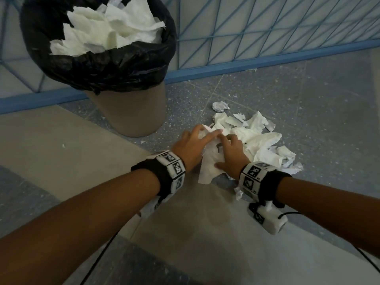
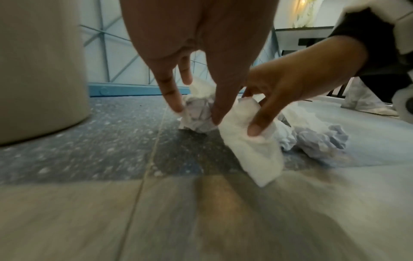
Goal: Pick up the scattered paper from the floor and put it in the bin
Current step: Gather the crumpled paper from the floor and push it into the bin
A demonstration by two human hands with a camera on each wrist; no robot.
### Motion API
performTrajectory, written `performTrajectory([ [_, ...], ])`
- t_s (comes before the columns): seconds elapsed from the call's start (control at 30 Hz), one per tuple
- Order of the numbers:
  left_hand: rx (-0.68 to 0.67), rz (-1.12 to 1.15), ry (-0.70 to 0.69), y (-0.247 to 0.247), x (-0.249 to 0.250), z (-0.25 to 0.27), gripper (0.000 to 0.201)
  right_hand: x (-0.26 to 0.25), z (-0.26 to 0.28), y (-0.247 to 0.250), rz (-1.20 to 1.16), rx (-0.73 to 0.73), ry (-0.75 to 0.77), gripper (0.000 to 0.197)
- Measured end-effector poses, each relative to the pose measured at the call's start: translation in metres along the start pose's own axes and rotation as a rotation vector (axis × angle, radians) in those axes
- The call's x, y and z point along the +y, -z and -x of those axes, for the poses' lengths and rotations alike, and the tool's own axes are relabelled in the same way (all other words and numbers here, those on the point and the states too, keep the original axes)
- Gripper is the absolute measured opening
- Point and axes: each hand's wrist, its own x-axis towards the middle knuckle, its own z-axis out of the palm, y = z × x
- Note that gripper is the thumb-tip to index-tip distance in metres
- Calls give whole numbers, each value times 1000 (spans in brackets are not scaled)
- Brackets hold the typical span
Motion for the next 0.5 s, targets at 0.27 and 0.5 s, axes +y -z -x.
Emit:
performTrajectory([
  [0.27,-195,-233,133,-20,0,-13,37,1,-6,-2,436,-152,210,50],
  [0.5,-173,-127,207,30,4,18,31,-6,-11,29,308,-298,197,46],
])
